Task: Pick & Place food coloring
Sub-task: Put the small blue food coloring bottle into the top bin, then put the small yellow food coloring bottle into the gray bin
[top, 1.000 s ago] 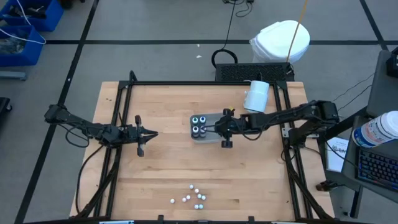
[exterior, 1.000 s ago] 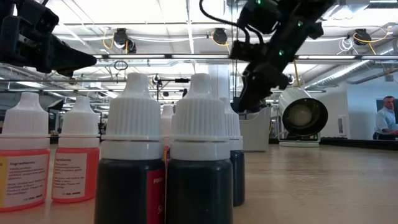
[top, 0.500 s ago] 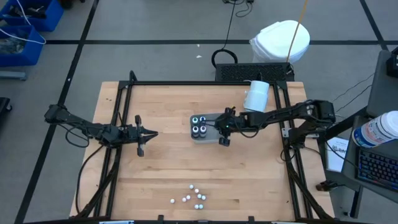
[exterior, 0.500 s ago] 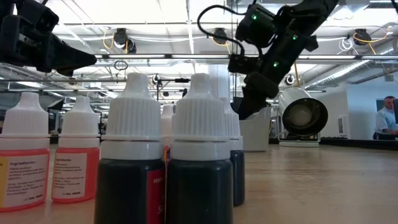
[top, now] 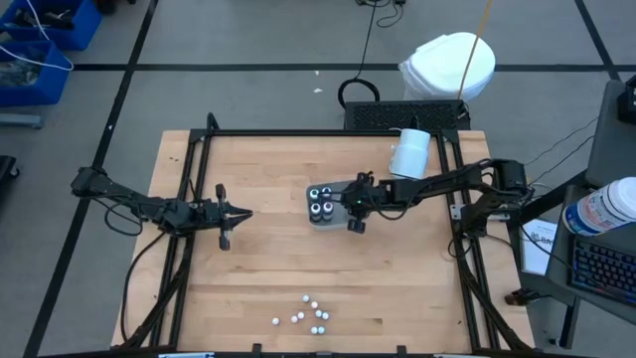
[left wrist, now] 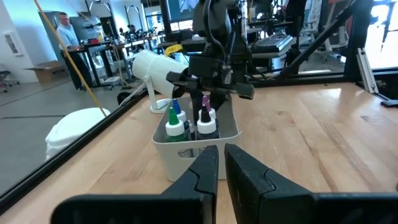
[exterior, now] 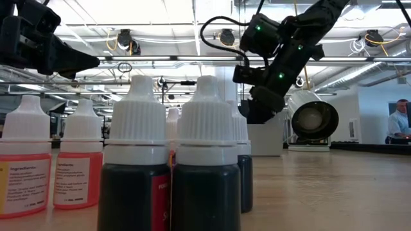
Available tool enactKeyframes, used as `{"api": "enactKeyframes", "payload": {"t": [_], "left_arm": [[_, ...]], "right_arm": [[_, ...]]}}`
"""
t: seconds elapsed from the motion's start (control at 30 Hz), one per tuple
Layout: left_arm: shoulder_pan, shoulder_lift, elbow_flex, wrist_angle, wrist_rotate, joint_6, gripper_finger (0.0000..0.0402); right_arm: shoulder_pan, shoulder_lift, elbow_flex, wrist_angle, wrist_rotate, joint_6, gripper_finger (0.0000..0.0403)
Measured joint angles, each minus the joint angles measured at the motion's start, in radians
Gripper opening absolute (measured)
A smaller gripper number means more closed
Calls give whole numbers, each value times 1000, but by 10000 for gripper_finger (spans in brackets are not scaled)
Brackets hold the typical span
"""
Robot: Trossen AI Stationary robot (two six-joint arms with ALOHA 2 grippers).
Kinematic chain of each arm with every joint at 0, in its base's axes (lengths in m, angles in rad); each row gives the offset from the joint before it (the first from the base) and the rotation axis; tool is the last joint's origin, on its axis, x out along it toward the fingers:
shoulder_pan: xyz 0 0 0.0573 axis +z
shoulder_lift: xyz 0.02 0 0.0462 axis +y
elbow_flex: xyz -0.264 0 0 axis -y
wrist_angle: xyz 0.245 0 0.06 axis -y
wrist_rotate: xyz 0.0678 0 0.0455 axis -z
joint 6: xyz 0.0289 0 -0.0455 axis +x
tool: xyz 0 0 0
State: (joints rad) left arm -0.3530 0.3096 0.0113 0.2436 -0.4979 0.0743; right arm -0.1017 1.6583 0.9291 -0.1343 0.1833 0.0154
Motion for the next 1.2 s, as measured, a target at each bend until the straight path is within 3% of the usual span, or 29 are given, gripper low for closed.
{"api": "enactKeyframes", "payload": {"t": [0.3, 0.53, 0.73, 0.87, 1.0, 1.2], "left_arm": [[0, 0, 0, -3, 2, -7, 37], [0, 0, 0, -3, 2, -7, 37], [0, 0, 0, -2, 2, -7, 37], [0, 0, 0, 9, 2, -8, 37], [0, 0, 0, 27, 2, -8, 37], [0, 0, 0, 29, 2, -32, 37]], "right_arm": [[0, -99, 0, -19, 5, 11, 122], [34, -274, 0, -3, 2, -27, 119], [150, -375, 0, 57, -11, -30, 115], [295, -348, 0, 168, -26, -78, 100], [438, -278, 13, 299, 42, -86, 78], [595, -137, 116, 283, 148, -130, 39]]}}
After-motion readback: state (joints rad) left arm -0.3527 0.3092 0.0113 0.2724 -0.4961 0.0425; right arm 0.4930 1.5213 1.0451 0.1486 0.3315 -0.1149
